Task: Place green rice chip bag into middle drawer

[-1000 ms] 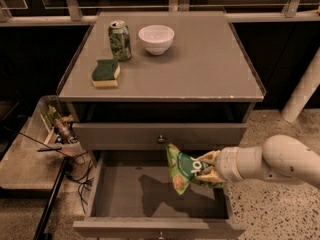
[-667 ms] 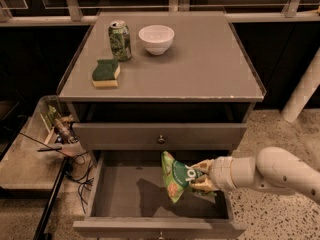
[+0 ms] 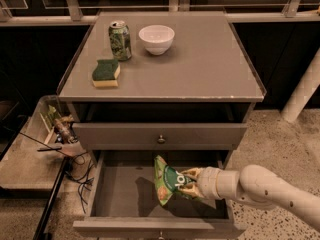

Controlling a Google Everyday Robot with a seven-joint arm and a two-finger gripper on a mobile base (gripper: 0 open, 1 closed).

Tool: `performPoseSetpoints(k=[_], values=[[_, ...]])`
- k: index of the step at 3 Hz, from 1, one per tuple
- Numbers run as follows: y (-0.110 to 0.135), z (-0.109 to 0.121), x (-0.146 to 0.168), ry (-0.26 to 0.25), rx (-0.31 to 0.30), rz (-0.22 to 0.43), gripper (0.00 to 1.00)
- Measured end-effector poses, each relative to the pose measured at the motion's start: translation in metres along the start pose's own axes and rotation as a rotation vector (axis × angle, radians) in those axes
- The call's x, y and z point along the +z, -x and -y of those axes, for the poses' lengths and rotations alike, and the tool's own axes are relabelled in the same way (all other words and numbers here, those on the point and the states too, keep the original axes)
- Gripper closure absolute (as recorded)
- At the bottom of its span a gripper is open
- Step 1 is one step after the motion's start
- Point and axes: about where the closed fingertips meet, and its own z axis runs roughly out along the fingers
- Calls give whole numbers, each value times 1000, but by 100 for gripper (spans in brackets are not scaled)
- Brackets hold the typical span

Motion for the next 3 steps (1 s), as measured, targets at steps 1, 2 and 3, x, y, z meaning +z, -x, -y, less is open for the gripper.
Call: performPoseSetpoints(k=[1, 2, 3], values=[[0, 0, 0, 0, 0, 0, 100], [-1, 0, 6, 4, -6, -11, 100], [-12, 9, 16, -10, 6, -32, 100]])
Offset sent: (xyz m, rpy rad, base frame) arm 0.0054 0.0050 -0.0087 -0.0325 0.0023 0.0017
